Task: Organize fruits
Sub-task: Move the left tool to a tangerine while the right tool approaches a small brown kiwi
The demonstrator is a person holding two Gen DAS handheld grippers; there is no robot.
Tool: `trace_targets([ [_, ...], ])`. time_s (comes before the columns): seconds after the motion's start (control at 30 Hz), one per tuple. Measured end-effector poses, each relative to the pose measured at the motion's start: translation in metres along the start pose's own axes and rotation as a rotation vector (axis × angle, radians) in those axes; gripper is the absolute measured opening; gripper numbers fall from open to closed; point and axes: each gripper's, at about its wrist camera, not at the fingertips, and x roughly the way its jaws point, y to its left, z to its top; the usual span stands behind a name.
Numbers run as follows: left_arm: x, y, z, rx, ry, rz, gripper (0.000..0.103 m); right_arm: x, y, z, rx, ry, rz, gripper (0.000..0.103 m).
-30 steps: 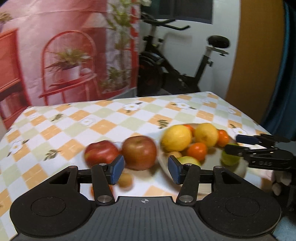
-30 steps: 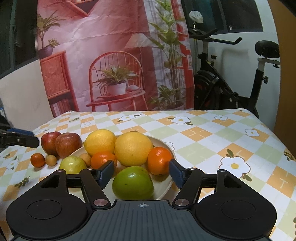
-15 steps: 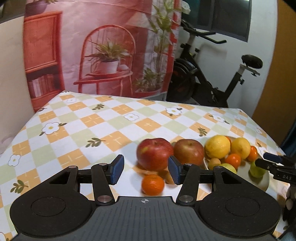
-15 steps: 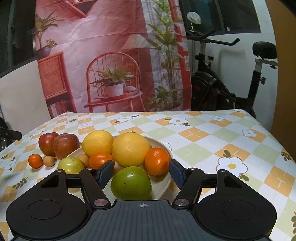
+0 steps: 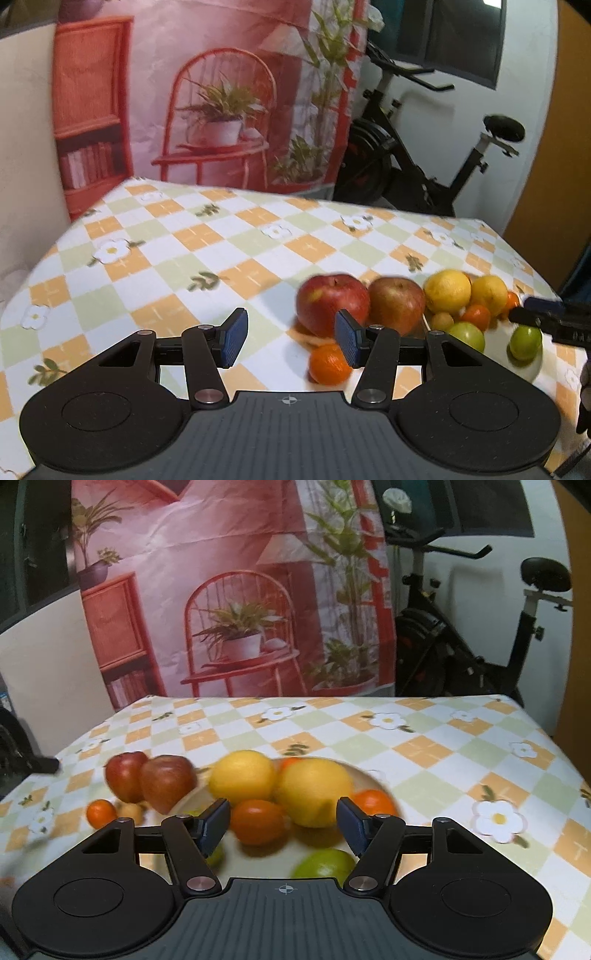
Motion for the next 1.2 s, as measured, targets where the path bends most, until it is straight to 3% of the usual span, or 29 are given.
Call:
trace_targets([
  [0.13, 0.015, -0.004, -0.007, -0.012, 0.040, -0.067, 0.055, 0.006, 0.028, 0.008, -0.020, 0.039, 0.037, 0.061],
  [0.47, 0.044, -0.007, -0.019, -0.005, 0.115, -0.128, 0.054, 0.018, 0.062, 0.015, -0.063, 0.104, 0.068, 0.058],
  [0.67, 0.047, -0.006, -0.021, -0.022, 0.115, -0.139, 0.053, 0.025, 0.064, 0.014, -0.060, 0.129, 0.058, 0.058],
  [0.73, 0.047, -0.005, -0.022, -0.024, 0.117, -0.140, 0.044, 0.026, 0.065, 0.014, -0.063, 0.133, 0.058, 0.058],
  [1.0, 0.049, -0.001, -0.024, -0.038, 0.120, -0.141, 0.038, 0.029, 0.070, 0.012, -0.076, 0.146, 0.066, 0.057],
  [1.2, 0.047, -0.005, -0.025, -0.012, 0.112, -0.130, 0.037, 0.029, 0.071, 0.012, -0.072, 0.148, 0.072, 0.050],
])
